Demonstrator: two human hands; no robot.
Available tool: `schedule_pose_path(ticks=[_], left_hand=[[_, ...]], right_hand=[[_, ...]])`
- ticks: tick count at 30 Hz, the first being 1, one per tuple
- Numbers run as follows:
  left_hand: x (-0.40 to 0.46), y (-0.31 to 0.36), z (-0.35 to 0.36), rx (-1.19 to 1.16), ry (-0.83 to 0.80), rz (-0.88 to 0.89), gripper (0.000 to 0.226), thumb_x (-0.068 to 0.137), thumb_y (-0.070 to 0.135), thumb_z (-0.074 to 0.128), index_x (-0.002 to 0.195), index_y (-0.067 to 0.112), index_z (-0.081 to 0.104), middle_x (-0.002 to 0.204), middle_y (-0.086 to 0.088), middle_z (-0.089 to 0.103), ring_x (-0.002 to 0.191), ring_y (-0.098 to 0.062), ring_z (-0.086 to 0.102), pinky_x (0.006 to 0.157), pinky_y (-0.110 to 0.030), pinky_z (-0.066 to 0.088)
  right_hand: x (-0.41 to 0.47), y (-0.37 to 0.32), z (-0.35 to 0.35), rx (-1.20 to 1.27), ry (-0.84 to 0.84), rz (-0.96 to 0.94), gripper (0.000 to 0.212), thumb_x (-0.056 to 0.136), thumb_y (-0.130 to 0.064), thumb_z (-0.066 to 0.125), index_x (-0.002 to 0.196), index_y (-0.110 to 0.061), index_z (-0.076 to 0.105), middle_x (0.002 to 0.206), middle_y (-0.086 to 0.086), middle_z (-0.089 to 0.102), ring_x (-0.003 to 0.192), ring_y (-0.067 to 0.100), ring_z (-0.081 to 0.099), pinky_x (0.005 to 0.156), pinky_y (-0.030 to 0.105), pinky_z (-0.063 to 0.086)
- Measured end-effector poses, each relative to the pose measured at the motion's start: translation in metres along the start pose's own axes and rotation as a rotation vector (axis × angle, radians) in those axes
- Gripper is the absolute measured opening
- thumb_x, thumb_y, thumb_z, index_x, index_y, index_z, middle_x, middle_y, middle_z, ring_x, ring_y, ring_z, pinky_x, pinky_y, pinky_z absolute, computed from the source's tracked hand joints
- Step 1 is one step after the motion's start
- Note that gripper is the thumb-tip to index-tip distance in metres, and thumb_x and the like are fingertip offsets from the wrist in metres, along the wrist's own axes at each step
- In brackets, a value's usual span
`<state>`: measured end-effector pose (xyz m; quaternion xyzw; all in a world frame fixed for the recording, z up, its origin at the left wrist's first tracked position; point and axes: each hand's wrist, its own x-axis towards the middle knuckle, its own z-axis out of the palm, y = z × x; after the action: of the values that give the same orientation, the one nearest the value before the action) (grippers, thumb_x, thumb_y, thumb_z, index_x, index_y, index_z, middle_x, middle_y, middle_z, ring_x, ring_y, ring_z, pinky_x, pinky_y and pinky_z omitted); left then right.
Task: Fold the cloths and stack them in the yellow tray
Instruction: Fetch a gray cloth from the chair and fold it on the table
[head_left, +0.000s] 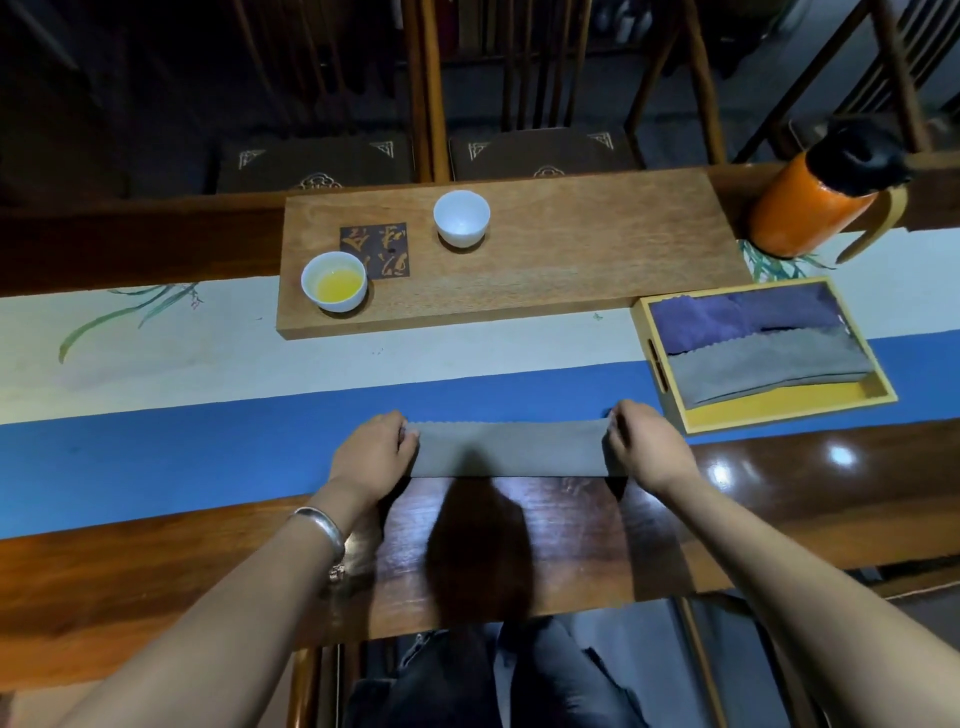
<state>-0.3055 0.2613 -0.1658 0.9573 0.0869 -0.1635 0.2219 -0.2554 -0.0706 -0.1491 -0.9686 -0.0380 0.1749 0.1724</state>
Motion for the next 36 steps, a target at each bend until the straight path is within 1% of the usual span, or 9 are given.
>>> schedule_pose_path(ticks=[8,13,19,23,26,31,33,35,36], left_hand=[[0.013,0.004,0.007,0.061,0.017,-0.124,0.029,0.096,0.034,0.046,0.094,0.007,0.055,0.096,-0.014,0.064,0.090,-0.033,0.058,0.060,-0.033,0.036],[0.008,-0.005,0.004,0.058,-0.008,-0.135,0.032,0.102,0.029,0.034,0.099,0.004,0.054,0.101,-0.018,0.062,0.091,-0.034,0.058,0.066,-0.037,0.043],[-0.009,-0.018,-0.002,0.048,-0.015,-0.147,0.039,0.102,0.033,0.029,0.092,0.007,0.057,0.098,-0.018,0.066,0.092,-0.035,0.060,0.068,-0.035,0.043],[-0.014,-0.003,0.005,-0.172,-0.040,-0.220,0.031,0.098,0.034,0.046,0.101,0.005,0.055,0.100,-0.018,0.066,0.097,-0.035,0.061,0.079,-0.038,0.044],[-0.012,0.013,0.014,-0.339,-0.020,-0.338,0.032,0.089,0.029,0.061,0.102,0.001,0.053,0.102,-0.021,0.064,0.101,-0.036,0.058,0.083,-0.039,0.043],[-0.007,0.027,0.019,-0.490,-0.047,-0.486,0.045,0.086,0.023,0.065,0.119,-0.002,0.047,0.119,-0.021,0.057,0.115,-0.036,0.052,0.091,-0.034,0.040],[-0.007,0.028,0.018,-0.541,-0.093,-0.531,0.036,0.085,0.023,0.065,0.108,0.000,0.051,0.108,-0.016,0.058,0.110,-0.035,0.057,0.086,-0.034,0.043],[-0.007,0.027,0.015,-0.629,-0.124,-0.564,0.025,0.082,0.024,0.068,0.082,0.004,0.053,0.083,-0.012,0.055,0.085,-0.034,0.061,0.071,-0.036,0.046],[-0.008,0.027,0.012,-0.674,-0.137,-0.568,0.028,0.081,0.024,0.069,0.071,0.007,0.049,0.073,-0.009,0.051,0.068,-0.030,0.055,0.061,-0.034,0.041]], right_hand=[[0.006,-0.003,0.019,-0.087,0.041,0.085,0.015,0.092,-0.017,0.045,0.102,-0.007,0.046,0.101,0.018,0.056,0.092,0.039,0.054,0.065,0.040,0.042],[0.003,-0.007,0.014,-0.154,0.053,0.158,0.020,0.093,-0.019,0.045,0.103,-0.002,0.043,0.106,0.020,0.049,0.097,0.038,0.049,0.063,0.040,0.041],[-0.011,-0.019,0.003,-0.145,0.087,0.116,0.020,0.089,-0.018,0.051,0.101,-0.003,0.044,0.105,0.019,0.048,0.097,0.038,0.050,0.064,0.038,0.041],[-0.023,-0.045,0.009,-0.057,0.045,-0.020,0.019,0.088,-0.016,0.050,0.102,-0.004,0.046,0.103,0.016,0.049,0.095,0.036,0.049,0.069,0.039,0.041],[-0.027,-0.066,0.020,0.026,-0.038,-0.108,0.021,0.089,-0.014,0.048,0.107,-0.005,0.047,0.107,0.015,0.049,0.100,0.034,0.048,0.080,0.044,0.046],[-0.023,-0.092,0.036,0.069,-0.159,-0.167,0.027,0.088,-0.012,0.045,0.114,-0.007,0.047,0.112,0.015,0.051,0.108,0.033,0.048,0.089,0.042,0.045],[-0.018,-0.095,0.039,0.050,-0.233,-0.173,0.030,0.086,-0.009,0.044,0.115,-0.007,0.048,0.113,0.016,0.051,0.110,0.034,0.048,0.092,0.040,0.044],[-0.014,-0.095,0.039,0.043,-0.267,-0.155,0.032,0.084,-0.007,0.045,0.115,-0.007,0.050,0.114,0.016,0.051,0.110,0.034,0.049,0.092,0.037,0.043],[-0.013,-0.095,0.039,0.048,-0.269,-0.145,0.034,0.083,-0.007,0.045,0.117,-0.008,0.049,0.116,0.016,0.050,0.111,0.034,0.049,0.093,0.036,0.042]])
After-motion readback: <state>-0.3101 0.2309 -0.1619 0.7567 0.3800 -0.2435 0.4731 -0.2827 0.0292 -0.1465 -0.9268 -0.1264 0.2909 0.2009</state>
